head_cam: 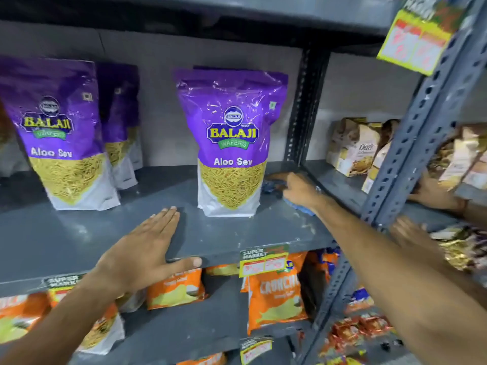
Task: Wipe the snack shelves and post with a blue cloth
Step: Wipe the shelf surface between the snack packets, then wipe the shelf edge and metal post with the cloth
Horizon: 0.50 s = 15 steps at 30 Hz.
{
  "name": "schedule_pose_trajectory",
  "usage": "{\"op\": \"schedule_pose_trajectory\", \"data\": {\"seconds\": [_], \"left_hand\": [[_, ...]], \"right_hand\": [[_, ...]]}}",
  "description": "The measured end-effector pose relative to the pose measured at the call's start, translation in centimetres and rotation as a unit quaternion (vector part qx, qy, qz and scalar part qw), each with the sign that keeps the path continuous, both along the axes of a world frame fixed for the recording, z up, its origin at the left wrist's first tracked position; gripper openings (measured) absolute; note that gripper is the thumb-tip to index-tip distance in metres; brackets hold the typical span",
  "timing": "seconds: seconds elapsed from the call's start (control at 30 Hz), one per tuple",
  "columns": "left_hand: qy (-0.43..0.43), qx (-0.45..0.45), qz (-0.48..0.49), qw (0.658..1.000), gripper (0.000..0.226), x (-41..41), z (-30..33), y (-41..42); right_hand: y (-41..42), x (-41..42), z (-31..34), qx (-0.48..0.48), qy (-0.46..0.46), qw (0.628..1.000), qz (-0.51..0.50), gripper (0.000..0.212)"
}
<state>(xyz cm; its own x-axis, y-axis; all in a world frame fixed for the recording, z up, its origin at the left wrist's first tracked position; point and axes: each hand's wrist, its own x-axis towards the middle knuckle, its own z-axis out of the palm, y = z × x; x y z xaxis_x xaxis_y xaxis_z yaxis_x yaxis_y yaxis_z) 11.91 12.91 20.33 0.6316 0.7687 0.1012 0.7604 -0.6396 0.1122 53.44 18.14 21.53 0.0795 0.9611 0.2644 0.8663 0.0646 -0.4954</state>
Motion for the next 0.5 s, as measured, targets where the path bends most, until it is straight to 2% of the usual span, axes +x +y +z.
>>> {"op": "schedule_pose_trajectory", "data": {"seconds": [0.1, 0.2, 0.27, 0.33, 0.5], "left_hand": [[-0.005, 0.003, -0.005, 1.0, 0.135, -0.2, -0.2, 0.1], [0.001, -0.003, -0.004, 1.0, 0.135, -0.2, -0.3, 0.4], [0.008, -0.006, 0.001, 1.0, 0.133, -0.3, -0.3, 0.4], [0.011, -0.01, 0.002, 1.0, 0.132, -0.4, -0.3, 0.5], [0.018, -0.015, 0.002, 1.0, 0.136, -0.4, -0.3, 0.5]], "right_hand": [[-3.1, 0.4, 0.6, 0.006, 0.078, 0.997, 0.022, 0.04], [-4.8, 2.2, 1.0, 0.056, 0.113, 0.987, -0.095, 0.04], [-3.4, 5.6, -0.7, 0.062, 0.093, 0.981, -0.157, 0.041], [-2.1, 7.0, -1.8, 0.001, 0.066, 0.981, -0.181, 0.045], [-5.1, 0.4, 0.9, -0.046, -0.024, 0.984, -0.171, 0.049]]}}
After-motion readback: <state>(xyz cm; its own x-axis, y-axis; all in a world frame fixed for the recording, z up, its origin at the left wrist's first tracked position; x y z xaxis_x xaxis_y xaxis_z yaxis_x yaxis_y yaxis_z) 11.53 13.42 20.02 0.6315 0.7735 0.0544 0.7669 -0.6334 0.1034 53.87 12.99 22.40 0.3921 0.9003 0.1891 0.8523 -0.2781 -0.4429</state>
